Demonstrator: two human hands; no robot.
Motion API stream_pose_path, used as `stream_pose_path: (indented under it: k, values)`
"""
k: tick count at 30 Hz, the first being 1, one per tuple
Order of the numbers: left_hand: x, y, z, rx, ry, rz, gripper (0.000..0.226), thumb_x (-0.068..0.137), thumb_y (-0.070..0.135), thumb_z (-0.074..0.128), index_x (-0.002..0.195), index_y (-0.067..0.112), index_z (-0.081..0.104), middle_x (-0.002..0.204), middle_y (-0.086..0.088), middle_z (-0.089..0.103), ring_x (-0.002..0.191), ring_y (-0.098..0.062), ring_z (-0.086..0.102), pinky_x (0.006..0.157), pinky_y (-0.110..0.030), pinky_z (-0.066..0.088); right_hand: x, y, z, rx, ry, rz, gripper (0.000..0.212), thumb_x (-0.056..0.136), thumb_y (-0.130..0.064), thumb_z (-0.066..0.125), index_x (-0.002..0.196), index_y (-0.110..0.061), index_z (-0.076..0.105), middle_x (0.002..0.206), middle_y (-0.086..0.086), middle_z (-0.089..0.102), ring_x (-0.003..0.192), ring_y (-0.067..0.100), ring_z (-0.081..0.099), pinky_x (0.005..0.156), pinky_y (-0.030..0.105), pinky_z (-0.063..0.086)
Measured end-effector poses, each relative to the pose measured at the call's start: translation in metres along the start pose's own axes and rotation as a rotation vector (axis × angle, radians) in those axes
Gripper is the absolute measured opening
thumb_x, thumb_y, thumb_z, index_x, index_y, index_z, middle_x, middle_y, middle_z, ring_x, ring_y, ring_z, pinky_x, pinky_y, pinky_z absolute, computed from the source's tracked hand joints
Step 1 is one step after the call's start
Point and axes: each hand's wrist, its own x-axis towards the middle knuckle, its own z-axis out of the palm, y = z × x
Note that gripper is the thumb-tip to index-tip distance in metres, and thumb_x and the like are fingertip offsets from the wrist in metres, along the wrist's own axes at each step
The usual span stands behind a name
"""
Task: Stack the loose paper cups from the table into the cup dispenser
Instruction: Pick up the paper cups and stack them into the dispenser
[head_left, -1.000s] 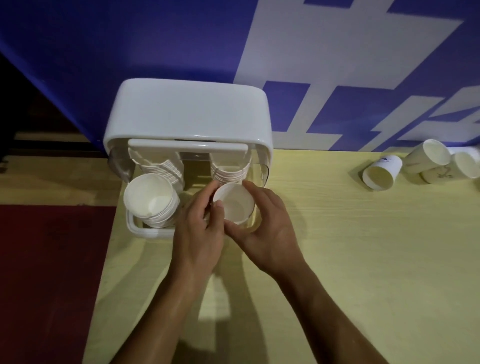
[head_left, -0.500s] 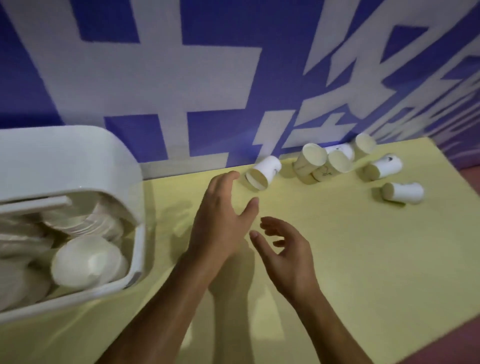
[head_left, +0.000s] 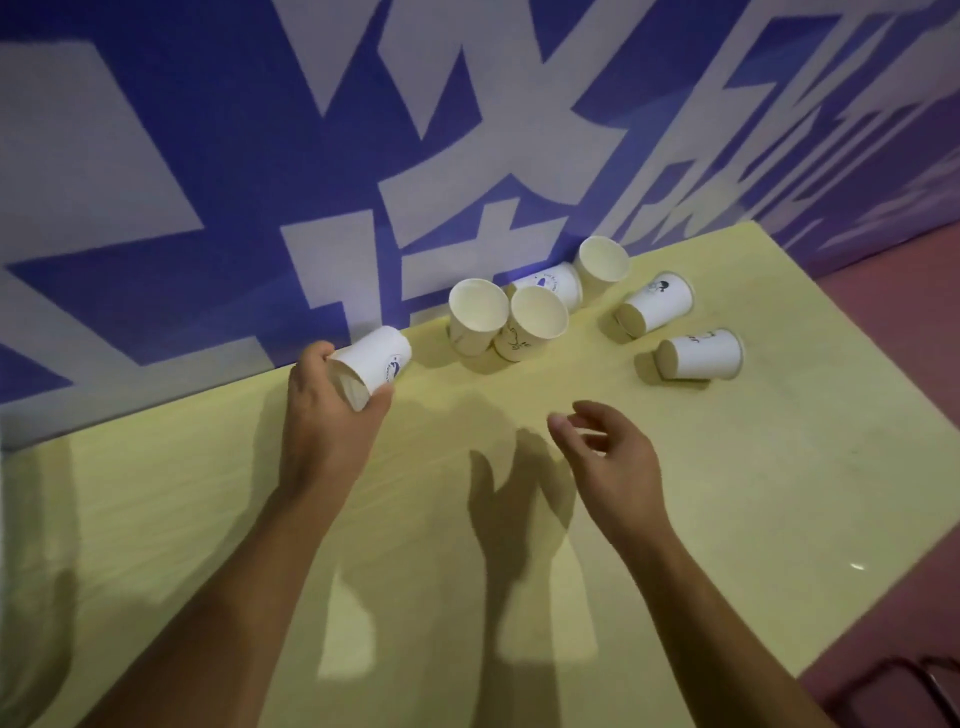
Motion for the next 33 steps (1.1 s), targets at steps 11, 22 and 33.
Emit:
stream_pose_path:
  k: [11,22,33]
  values:
    - [-0.051,0.011,-0.074,-0.121,0.002,0.01,0.073,0.081,0.056,0.076,0.147,0.036,0.051,0.131,0.017,0.051,0.115,-0.003,0.049,0.089,-0.02,0.041,0.102,-0.038,0.045,0.039,-0.031,-0.122,0.066,0.076,-0.063,0.084,0.128,-0.036,0.055,0.113,-0.025,0.063,0.102,0.003,0.064,0.092,0.032,0.054]
    - [-0.079,0.0,-0.145,-0.25,0.074,-0.021,0.063,0.075,0.065,0.079,0.127,0.035,0.06,0.118,0.018,0.064,0.105,-0.005,0.062,0.072,-0.006,0.044,0.022,-0.059,0.036,-0.063,0.142,-0.268,0.068,0.082,-0.059,0.081,0.133,-0.024,0.053,0.118,-0.01,0.063,0.107,0.014,0.061,0.09,0.04,0.055]
    - [-0.165,-0.047,-0.266,-0.426,0.106,-0.012,0.068,0.067,0.045,0.09,0.126,0.035,0.057,0.122,0.013,0.066,0.113,-0.013,0.065,0.089,-0.035,0.057,-0.198,-0.142,0.111,0.07,-0.219,-0.513,0.071,0.073,-0.061,0.076,0.135,-0.034,0.055,0.135,-0.025,0.058,0.12,-0.005,0.056,0.088,0.02,0.047]
